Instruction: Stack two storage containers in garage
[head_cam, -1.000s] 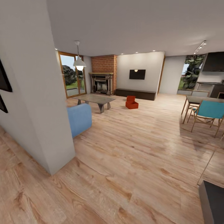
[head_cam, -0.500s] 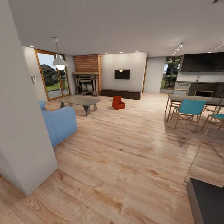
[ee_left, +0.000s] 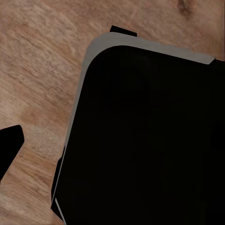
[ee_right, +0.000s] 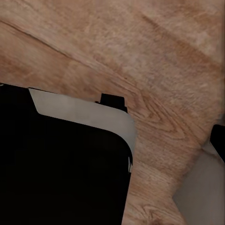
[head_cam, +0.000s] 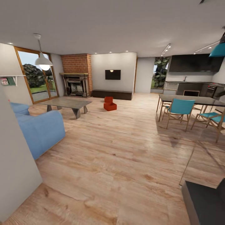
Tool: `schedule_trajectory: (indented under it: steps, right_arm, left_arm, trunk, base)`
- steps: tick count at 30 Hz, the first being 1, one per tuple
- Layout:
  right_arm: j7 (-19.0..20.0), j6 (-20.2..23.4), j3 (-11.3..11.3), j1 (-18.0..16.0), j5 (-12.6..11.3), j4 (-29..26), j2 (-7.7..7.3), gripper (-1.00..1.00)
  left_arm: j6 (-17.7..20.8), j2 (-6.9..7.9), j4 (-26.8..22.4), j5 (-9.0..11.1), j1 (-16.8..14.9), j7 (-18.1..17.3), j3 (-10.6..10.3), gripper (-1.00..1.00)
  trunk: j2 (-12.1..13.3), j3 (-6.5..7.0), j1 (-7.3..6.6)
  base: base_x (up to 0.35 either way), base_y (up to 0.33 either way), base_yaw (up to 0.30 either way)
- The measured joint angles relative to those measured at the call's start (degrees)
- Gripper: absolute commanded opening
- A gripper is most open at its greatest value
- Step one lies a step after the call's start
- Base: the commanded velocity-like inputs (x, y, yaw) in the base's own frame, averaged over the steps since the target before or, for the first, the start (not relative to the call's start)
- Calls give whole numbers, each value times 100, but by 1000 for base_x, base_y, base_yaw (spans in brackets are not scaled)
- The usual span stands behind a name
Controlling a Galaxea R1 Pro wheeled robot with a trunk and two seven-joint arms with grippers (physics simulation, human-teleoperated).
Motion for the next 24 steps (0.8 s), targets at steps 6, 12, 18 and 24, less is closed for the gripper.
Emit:
schedule_trajectory:
  steps: [6, 12, 18, 24]
  right_arm:
    - [-7, 14, 1, 1, -6, 0, 0, 100]
    - [-8, 19, 4, 1, -1, 0, 0, 100]
    - [-8, 18, 4, 1, -1, 0, 0, 100]
    - [-8, 12, 4, 1, -3, 0, 0, 100]
  left_arm:
    - [0, 0, 0, 0, 0, 0, 0, 100]
    - [0, 0, 0, 0, 0, 0, 0, 100]
    - [0, 0, 0, 0, 0, 0, 0, 100]
    - [0, 0, 0, 0, 0, 0, 0, 100]
  trunk:
    - [0, 0, 0]
    - [0, 0, 0]
    - [0, 0, 0]
    - [0, 0, 0]
  base:
    - [323, 0, -1]
    - [323, 0, 0]
    - [323, 0, 0]
    - [323, 0, 0]
